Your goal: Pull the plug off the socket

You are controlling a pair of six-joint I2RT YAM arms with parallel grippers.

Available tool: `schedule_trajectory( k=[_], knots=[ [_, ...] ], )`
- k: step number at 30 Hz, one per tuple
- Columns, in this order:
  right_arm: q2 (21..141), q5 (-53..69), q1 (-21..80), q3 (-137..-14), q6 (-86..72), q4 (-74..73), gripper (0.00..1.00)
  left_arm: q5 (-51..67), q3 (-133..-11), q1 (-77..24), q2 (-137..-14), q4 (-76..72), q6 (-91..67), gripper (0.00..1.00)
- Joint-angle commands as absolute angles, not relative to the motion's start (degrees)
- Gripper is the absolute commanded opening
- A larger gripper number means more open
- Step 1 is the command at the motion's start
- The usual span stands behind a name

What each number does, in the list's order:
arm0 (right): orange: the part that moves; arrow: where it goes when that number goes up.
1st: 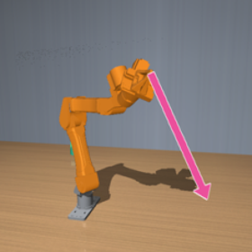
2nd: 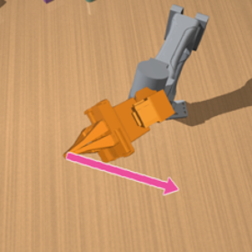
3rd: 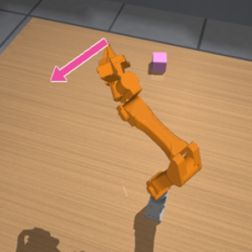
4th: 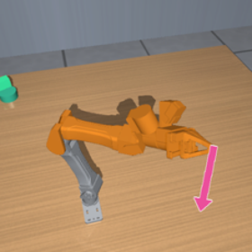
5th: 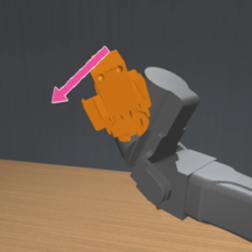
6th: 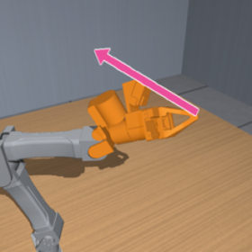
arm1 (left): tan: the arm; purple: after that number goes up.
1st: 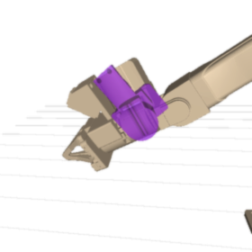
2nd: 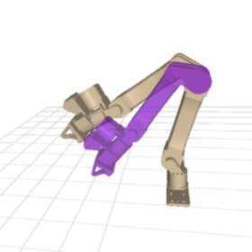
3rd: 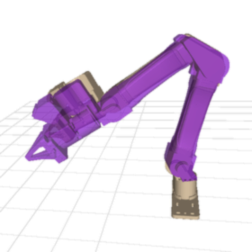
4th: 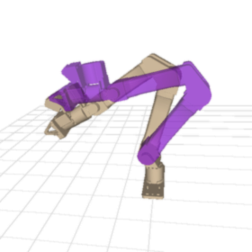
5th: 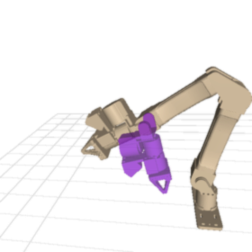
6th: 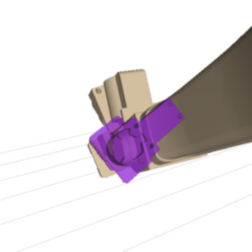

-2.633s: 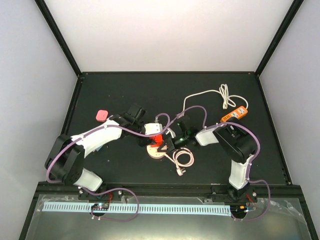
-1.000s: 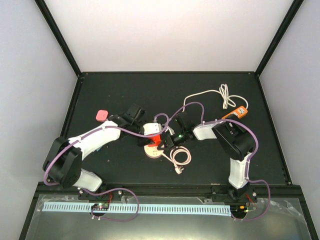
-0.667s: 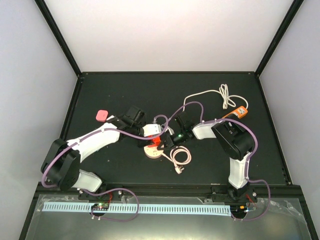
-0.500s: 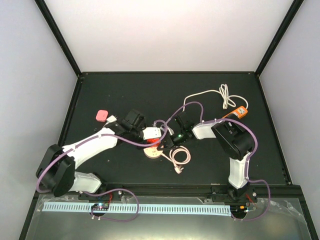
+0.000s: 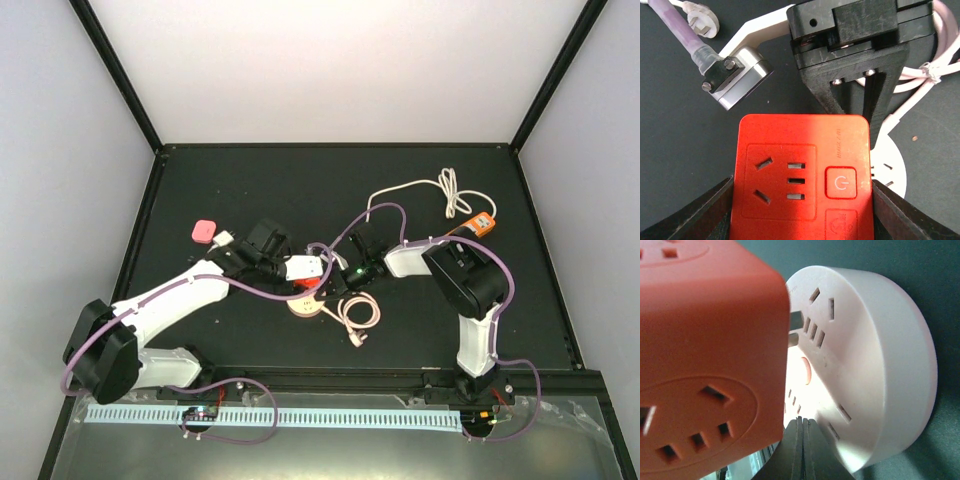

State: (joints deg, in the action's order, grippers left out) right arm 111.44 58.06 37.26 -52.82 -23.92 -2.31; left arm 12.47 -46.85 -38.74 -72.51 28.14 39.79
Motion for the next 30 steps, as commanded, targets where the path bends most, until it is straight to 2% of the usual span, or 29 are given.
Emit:
schedule_trajectory(
  k=[1, 13, 17, 25, 30],
  knots=[
    [115.8, 39.3, 36.6, -51.8, -22.3, -5.1, 0.01, 23.5, -51.1, -39.5, -73.0, 30.2, 37.6, 0.06],
    [111.0, 43.1, 36.6, -52.0, -21.1, -3.5, 0.02, 23.4, -59.3, -30.1, -69.8, 46.5, 38.5, 0.07],
    [109.6, 44.2, 36.6, -52.4, -20.7, -3.3, 0.07, 20.3, -59.9, -27.6, -66.9, 52.3, 40.3, 0.08],
    [103.7, 46.2, 36.6, -53.3, -19.7, -3.0, 0.23, 9.6, -61.8, -23.1, -65.4, 65.2, 44.3, 0.09],
    [99.2, 45.3, 36.6, -53.7, -18.1, -3.4, 0.28, 1.6, -62.4, -21.9, -66.4, 71.7, 44.7, 0.10]
  ],
)
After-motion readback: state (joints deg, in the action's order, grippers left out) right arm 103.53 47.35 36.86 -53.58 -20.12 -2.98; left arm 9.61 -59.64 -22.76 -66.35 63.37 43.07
